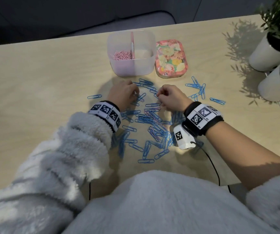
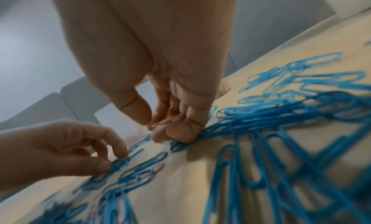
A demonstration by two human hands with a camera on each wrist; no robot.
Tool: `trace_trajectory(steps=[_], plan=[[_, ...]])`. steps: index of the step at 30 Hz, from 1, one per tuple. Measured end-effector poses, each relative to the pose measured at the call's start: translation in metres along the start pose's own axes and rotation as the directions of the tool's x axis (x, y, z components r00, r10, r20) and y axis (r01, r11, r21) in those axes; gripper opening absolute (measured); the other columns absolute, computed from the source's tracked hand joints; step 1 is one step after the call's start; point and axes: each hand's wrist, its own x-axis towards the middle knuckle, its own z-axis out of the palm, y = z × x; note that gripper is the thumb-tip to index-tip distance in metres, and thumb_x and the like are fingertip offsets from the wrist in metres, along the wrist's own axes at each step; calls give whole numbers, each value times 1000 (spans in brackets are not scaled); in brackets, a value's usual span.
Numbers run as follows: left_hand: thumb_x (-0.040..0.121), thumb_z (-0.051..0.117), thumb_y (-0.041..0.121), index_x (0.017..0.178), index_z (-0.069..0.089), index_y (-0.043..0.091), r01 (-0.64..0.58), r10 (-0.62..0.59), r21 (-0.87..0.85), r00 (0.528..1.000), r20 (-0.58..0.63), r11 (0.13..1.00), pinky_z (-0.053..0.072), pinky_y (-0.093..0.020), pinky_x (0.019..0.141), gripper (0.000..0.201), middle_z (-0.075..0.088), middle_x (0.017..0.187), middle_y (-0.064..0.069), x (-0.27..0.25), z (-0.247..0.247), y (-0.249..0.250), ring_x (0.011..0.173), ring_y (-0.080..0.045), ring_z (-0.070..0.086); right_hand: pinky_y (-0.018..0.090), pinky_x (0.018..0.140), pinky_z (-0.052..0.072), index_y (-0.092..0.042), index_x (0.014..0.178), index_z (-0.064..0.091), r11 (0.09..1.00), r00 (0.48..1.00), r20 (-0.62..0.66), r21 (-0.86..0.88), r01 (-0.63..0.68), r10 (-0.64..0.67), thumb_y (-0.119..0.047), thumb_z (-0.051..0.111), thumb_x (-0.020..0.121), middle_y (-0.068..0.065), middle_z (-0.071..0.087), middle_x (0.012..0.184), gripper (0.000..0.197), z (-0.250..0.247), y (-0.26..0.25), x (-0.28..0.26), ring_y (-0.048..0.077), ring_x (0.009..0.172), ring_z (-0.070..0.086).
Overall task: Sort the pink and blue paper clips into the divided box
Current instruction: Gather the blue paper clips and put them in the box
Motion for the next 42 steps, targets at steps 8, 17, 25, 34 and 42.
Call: trace_trajectory(steps=[8,17,25,34,42], plan=[[87,56,20,105,63,11,35,-25,115,996,-89,993,38,-44,86,22,58,110,-14,-3,5,-4,106,-35,49,28,68,36,-8,89,64,950,998,-36,-311,32,-46,-8,55,79,0,53,82,13,6,-3,8,18,79,47],[84,62,23,96,69,15,-236,235,22,971,49,971,45,-44,80,16,64,96,-10,-27,28,25,91,-32,56,27,70,40,-27,95,73,883,995,57,-459,98,-81,-25,64,81,0,63,81,18,2,-2,-21,21,81,58],[86,60,18,89,65,9,-223,223,7,975,-2,975,39,-37,78,11,66,92,-10,-39,27,16,90,-30,58,27,69,38,-16,80,65,910,998,37,-411,62,-51,-22,64,80,1,64,86,6,15,11,-27,23,86,60],[93,38,9,84,54,18,259,-157,-627,964,215,735,37,-26,62,21,52,83,-6,-42,23,18,76,-20,49,33,62,37,-8,76,46,918,991,130,-395,31,23,-12,47,89,13,53,76,14,8,15,-26,25,71,48],[87,61,24,94,62,14,-39,56,-158,993,104,987,36,-27,69,13,45,81,4,-30,31,40,76,-15,46,13,35,27,-11,88,53,822,983,7,547,-158,184,6,45,88,0,53,50,19,-15,24,-35,4,29,40]])
